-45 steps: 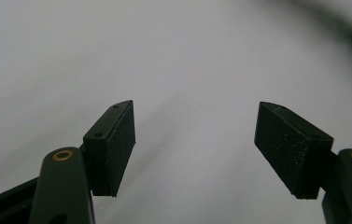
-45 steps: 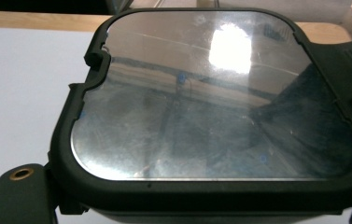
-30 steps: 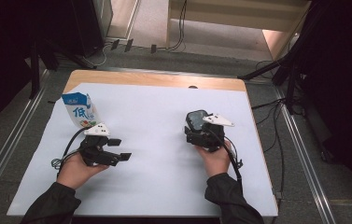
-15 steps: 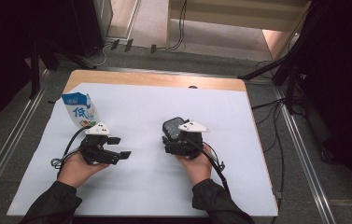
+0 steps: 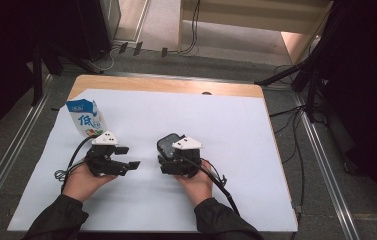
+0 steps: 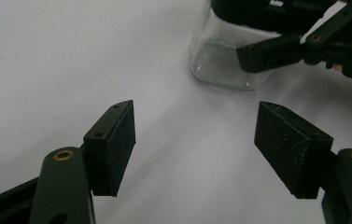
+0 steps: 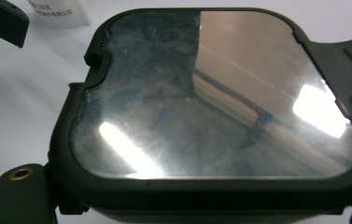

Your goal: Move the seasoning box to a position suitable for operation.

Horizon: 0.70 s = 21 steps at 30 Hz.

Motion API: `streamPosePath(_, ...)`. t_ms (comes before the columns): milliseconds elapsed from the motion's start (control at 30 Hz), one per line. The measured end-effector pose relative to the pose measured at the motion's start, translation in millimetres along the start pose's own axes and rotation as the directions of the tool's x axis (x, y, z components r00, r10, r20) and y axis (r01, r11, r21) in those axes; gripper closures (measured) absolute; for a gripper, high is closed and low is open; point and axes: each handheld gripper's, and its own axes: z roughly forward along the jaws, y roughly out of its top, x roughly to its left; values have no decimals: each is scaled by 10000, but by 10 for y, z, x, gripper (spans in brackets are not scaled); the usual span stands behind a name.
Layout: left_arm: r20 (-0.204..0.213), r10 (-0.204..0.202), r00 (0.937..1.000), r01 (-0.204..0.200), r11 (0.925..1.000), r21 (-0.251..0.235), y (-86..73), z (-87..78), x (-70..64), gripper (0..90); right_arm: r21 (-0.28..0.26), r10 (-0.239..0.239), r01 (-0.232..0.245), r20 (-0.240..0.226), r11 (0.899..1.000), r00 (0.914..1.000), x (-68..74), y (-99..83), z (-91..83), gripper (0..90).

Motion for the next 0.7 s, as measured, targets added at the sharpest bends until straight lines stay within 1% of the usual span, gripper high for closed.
streamPosePath(100, -32, 33, 10000, -33, 10000, 40, 1, 6, -9, 306, -181, -316, 319, 146, 9993, 9994, 34, -41, 1, 161)
streamPosePath(267, -59, -14, 10000, 15, 10000, 17, 5, 16, -25, 311, -195, -421, 426, 224, 9989, 9989, 56, -58, 1, 158)
streamPosePath(300, -36, -1, 10000, 1, 10000, 19, 10, 19, -21, 311, -179, -238, 241, 152, 9995, 9996, 49, -53, -5, 150)
streamPosePath(333, -20, -50, 10000, 50, 10000, -24, 12, 21, -23, 311, -218, -157, 158, 38, 9996, 9999, 37, -51, -9, 146)
streamPosePath(400, -30, -51, 10000, 51, 10000, -80, 14, 24, -23, 311, -191, 117, -124, -343, 9997, 9993, -3, -33, -18, 122)
streamPosePath(433, -45, -46, 10000, 46, 10000, -73, 17, 25, -22, 312, -224, 123, -132, -388, 9997, 9992, -9, -29, -27, 122)
streamPosePath(467, -52, -53, 10000, 53, 10000, -80, 18, 26, -23, 312, -305, 13, -24, -376, 9995, 9993, -8, -23, -51, 122)
streamPosePath(500, -64, -69, 10000, 68, 9999, -95, 18, 27, -24, 313, -272, -70, 60, -388, 9996, 9992, 0, -15, -74, 119)
streamPosePath(600, -58, -100, 9999, 100, 9999, -76, 23, 22, -27, 316, -225, -55, 44, -458, 9997, 9989, -3, -9, -121, 113)
streamPosePath(700, -56, -149, 9999, 148, 9999, -63, 31, 19, -34, 324, -226, 64, -84, -836, 9997, 9965, -46, -16, -264, 120)
